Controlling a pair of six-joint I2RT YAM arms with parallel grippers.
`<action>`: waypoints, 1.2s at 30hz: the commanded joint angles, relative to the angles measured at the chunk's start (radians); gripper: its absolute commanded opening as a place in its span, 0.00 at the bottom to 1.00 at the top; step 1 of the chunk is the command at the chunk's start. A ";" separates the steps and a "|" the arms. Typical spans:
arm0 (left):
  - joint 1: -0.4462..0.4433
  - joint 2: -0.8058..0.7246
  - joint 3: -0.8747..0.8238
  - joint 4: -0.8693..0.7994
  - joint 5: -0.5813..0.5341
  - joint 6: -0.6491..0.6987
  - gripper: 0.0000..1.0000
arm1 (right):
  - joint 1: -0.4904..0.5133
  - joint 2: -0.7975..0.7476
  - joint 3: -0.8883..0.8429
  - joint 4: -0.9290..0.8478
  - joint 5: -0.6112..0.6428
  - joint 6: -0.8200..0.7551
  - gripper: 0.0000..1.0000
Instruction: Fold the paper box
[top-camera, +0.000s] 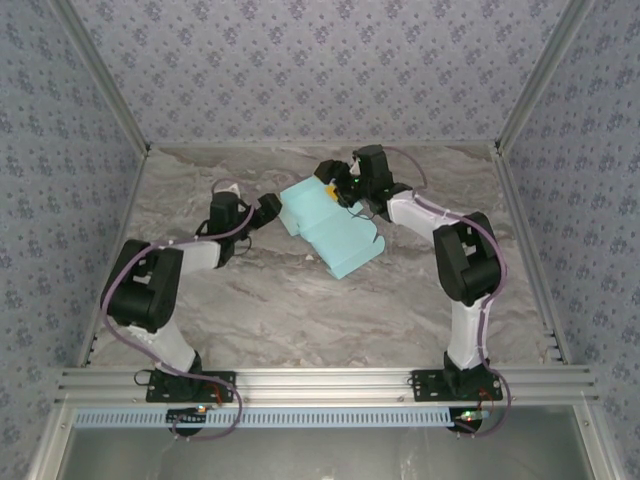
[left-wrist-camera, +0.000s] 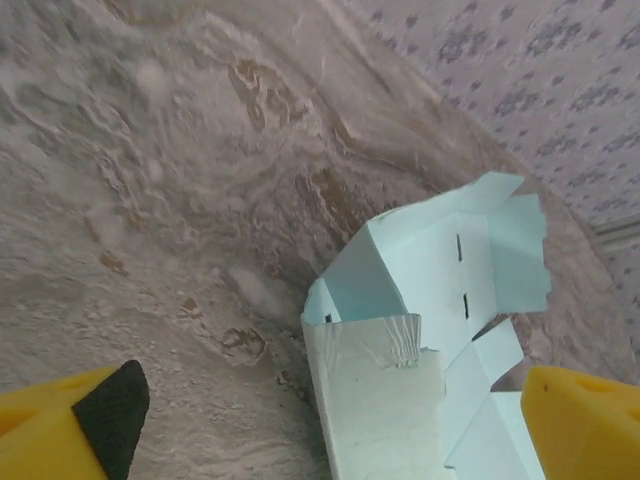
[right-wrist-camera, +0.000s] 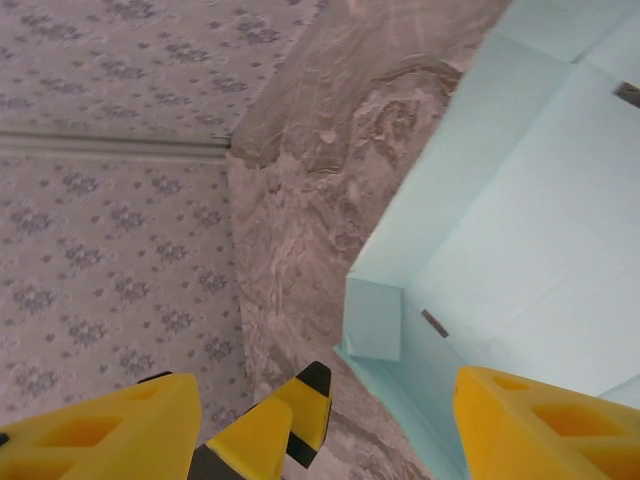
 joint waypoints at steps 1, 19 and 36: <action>-0.019 0.028 0.111 -0.210 0.030 -0.082 0.99 | -0.009 0.039 0.033 -0.087 0.028 0.054 0.70; -0.150 0.221 0.376 -0.512 -0.149 0.106 0.84 | -0.076 0.064 0.003 -0.003 -0.035 0.116 0.70; -0.174 0.132 0.143 -0.144 -0.166 0.276 0.44 | -0.022 0.153 0.167 -0.201 -0.034 0.351 0.71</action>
